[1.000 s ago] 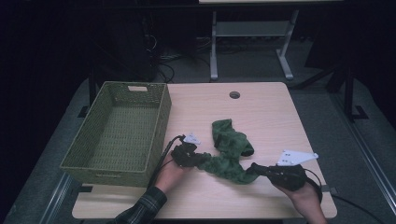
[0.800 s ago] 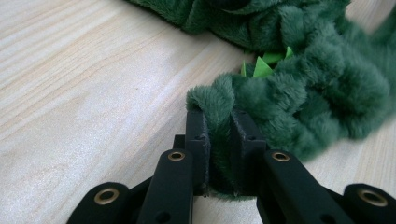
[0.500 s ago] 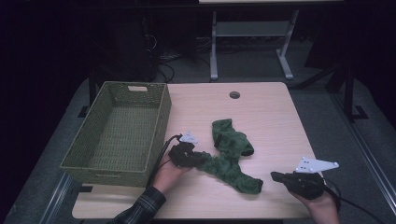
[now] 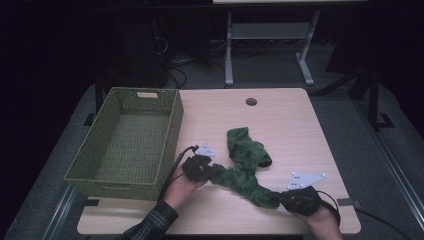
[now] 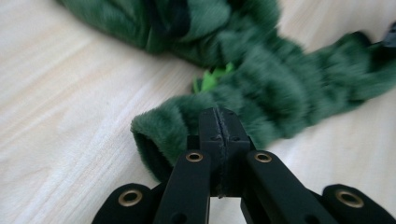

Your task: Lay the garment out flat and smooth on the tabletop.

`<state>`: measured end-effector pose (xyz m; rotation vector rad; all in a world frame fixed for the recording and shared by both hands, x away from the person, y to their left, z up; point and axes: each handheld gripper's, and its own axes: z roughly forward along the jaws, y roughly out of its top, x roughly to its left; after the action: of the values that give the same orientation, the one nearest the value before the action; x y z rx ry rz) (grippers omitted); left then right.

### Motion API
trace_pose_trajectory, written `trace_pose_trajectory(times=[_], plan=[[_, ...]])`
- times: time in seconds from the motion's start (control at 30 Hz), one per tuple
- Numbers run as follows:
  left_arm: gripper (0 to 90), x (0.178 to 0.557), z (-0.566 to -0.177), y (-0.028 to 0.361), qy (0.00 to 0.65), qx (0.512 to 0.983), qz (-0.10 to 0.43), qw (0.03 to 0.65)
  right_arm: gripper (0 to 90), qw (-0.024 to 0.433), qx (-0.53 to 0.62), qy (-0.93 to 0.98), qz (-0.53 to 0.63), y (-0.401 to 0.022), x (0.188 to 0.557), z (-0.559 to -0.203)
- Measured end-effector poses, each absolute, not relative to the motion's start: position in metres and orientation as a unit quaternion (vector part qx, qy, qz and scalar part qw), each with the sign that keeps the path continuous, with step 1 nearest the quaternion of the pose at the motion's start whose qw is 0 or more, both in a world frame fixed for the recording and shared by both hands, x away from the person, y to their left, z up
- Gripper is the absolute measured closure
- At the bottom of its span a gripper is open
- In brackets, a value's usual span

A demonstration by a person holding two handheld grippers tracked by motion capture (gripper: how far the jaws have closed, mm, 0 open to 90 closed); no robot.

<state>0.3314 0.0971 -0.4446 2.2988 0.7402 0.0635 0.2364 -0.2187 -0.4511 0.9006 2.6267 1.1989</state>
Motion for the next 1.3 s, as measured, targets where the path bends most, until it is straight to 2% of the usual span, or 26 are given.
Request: trace_pose_trajectory(times=[0.23, 0.37, 0.77, 1.0, 1.3], plan=[[89.9, 0.337, -0.455, 0.095, 0.272, 0.908, 0.021, 0.317, 90.0, 0.043, 0.295, 0.887, 0.353, -0.214, 0.24, -0.465], [89.9, 0.331, -0.455, 0.101, 0.269, 0.91, -0.007, 0.315, 90.0, 0.038, 0.31, 0.884, 0.347, -0.219, 0.243, -0.464], [90.0, 0.299, -0.457, 0.115, 0.265, 0.907, -0.052, 0.324, 90.0, 0.096, 0.347, 0.875, 0.323, -0.251, 0.268, -0.463], [89.8, 0.291, -0.456, 0.112, 0.256, 0.907, -0.057, 0.329, 89.9, 0.091, 0.353, 0.871, 0.329, -0.254, 0.27, -0.463], [67.2, 0.3, -0.429, 0.108, 0.26, 0.888, -0.027, 0.377, 76.0, 0.096, 0.343, 0.854, 0.379, -0.253, 0.27, -0.449]])
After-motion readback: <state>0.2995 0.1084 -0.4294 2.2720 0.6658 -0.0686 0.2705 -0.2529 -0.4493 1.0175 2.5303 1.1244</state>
